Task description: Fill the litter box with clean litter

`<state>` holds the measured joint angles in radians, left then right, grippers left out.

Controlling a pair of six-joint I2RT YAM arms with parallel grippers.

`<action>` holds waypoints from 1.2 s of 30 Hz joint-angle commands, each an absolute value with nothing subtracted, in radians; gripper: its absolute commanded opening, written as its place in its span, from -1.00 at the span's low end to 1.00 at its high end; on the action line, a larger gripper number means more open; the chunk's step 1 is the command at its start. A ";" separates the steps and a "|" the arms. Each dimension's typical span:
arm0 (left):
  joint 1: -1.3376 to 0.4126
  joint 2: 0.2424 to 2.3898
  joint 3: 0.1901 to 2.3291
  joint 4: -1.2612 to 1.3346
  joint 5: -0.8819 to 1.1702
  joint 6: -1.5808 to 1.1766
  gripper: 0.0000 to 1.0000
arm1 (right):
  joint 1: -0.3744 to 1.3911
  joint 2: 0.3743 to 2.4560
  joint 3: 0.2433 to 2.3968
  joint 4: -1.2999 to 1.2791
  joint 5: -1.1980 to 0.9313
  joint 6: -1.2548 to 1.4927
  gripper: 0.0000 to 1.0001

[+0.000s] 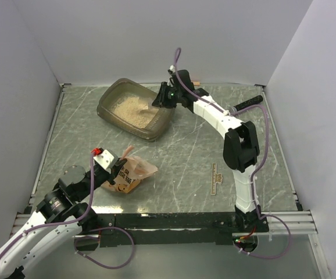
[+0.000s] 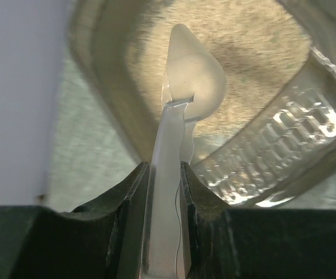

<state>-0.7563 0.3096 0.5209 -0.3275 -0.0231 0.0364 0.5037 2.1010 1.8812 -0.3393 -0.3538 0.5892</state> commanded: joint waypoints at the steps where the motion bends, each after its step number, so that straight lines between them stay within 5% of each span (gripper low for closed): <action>1: -0.761 0.305 0.535 -0.247 0.005 0.008 -0.98 | 0.571 2.091 1.939 -0.551 -0.111 0.366 -1.00; 7: -0.761 0.304 0.535 -0.247 0.003 0.008 -0.98 | 0.658 2.076 1.997 -0.623 0.093 0.229 -1.00; 22: -0.759 0.298 0.535 -0.250 0.003 0.008 -0.99 | 0.678 1.632 1.701 -0.606 0.014 0.267 -1.00; 36: -0.761 0.279 0.538 -0.253 -0.037 0.008 -0.98 | 0.678 1.151 1.388 -0.828 -0.414 0.316 -1.00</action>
<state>-0.7563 0.2981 0.5209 -0.3283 -0.0395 0.0364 0.6769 1.2297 1.4254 -0.7528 -0.2317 0.2981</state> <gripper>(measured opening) 0.044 0.316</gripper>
